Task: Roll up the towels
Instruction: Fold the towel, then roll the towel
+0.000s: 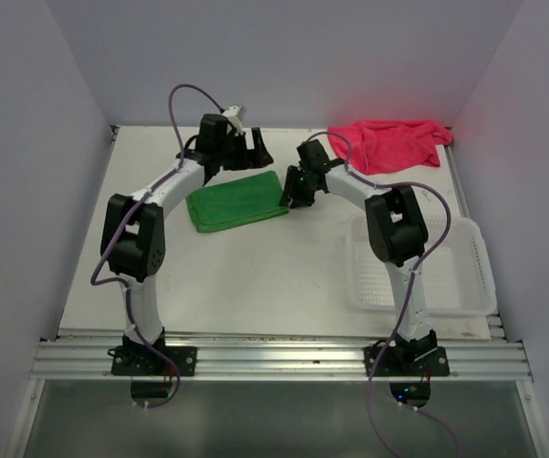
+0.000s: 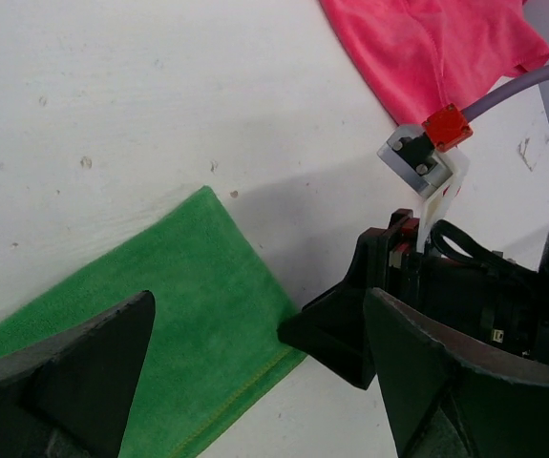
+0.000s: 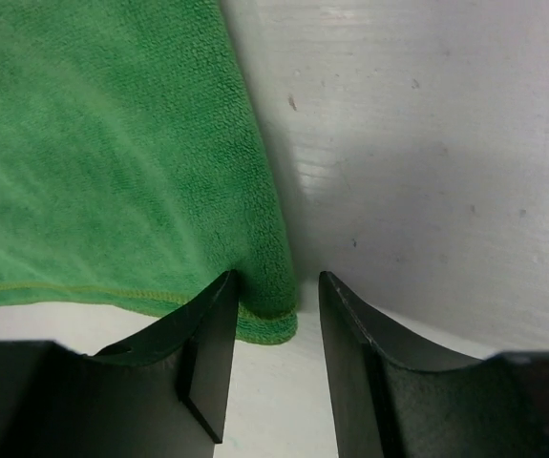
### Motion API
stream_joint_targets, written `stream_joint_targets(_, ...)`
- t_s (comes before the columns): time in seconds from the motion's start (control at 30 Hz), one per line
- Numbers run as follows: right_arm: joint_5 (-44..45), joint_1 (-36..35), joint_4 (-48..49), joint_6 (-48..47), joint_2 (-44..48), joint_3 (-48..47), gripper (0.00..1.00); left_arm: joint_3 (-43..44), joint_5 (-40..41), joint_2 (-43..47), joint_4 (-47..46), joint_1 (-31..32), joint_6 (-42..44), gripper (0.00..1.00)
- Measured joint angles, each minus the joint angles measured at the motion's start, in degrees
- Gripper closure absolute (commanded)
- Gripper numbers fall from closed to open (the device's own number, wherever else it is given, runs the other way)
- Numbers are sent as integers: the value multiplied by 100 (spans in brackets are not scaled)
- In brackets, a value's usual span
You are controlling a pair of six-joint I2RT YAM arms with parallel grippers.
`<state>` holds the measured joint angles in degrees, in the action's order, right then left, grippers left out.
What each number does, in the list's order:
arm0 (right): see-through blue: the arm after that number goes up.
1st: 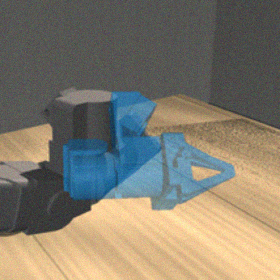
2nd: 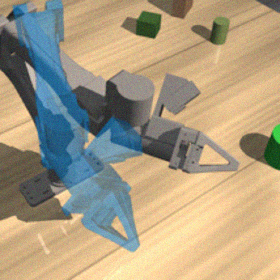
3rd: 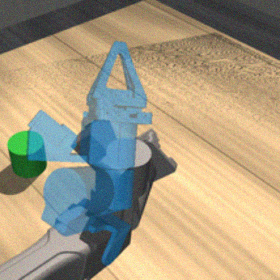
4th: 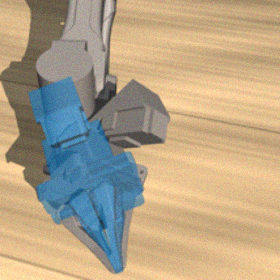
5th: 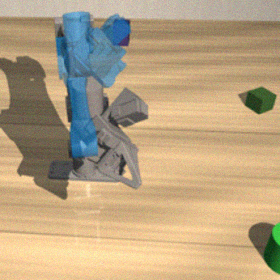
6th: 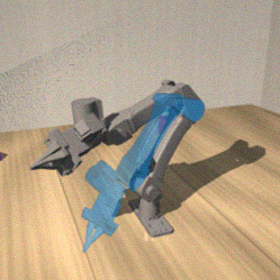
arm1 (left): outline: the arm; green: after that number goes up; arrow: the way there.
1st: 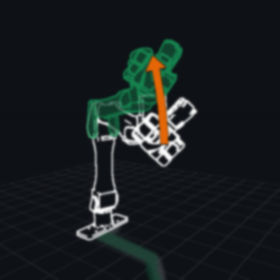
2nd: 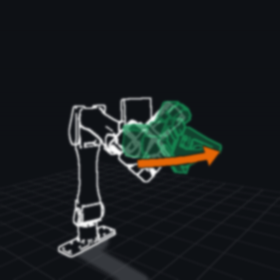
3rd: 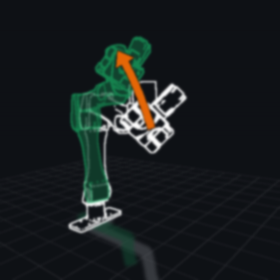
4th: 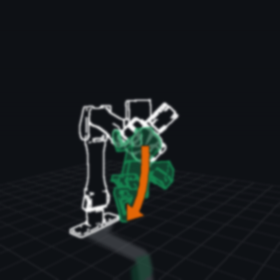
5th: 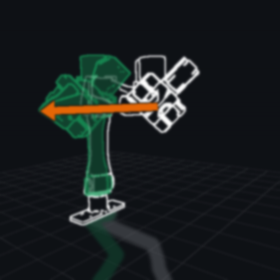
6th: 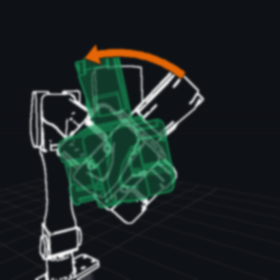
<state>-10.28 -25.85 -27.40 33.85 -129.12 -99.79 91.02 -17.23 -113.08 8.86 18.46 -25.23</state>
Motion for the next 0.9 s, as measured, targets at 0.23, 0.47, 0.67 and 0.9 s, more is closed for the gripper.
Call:
stream_joint_targets(0.23,-299,4,575,208,13,317,83,0,-129,-136,-22,7,-122,7)
stream_joint_targets(0.47,-232,-92,1032,352,356,986,96,0,-144,-138,26,11,-118,8)
stream_joint_targets(0.67,376,-564,1471,662,1150,2184,100,-33,17,-138,245,120,-52,11)
stream_joint_targets(0.9,1110,-1023,2284,1139,1871,3397,100,-221,389,-151,619,529,85,22)
